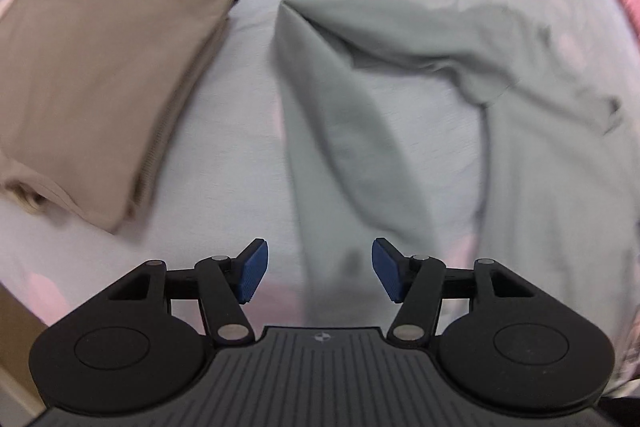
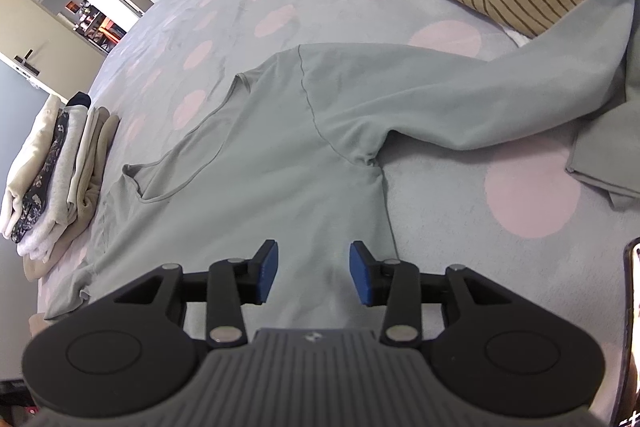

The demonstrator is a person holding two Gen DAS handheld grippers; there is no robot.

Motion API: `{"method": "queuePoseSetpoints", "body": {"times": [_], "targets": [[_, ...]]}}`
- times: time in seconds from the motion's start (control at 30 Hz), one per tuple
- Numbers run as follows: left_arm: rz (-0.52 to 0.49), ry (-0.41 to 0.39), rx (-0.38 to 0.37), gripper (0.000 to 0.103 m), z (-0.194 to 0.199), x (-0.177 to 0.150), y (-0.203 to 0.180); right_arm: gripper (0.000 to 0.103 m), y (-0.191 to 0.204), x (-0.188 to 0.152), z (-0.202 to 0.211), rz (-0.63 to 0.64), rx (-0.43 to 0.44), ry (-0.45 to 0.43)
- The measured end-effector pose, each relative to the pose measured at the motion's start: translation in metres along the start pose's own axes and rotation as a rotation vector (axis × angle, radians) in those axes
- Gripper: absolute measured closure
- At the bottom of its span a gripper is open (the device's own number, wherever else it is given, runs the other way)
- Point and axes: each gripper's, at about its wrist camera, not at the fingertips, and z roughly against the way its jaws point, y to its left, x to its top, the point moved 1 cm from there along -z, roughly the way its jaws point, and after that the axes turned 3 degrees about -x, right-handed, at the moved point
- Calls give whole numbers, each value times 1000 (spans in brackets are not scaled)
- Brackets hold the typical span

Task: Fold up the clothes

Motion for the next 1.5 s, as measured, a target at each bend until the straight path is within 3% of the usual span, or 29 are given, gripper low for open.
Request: {"method": "queuePoseSetpoints", "body": {"times": [0.13,0.33,0.4,0.47,0.9,1.07,1.5], "targets": [[12,48,-28,43,-17,-6,0,60,3,0,-2,8,1,2],[-49,69,-7,16,-40,-11,-14,59,2,-1,-3,5,-2,2],[-92,74,14,0,-46,-14,-23,59,2,-1,-3,1,-4,2],[-129,76,37,0,-51,-18,-31,59,1,-1,-3,-3,-6,2],[-94,25,47,0,-51,-29,-26,58,2,-1,-2,-1,6,0],[-81,45,58,0,-52,-28,-26,52,1,-1,-1,-7,5,-8],[-70,67,36,3,-42,-27,-17,52,-2,0,-1,-14,3,-10]]}}
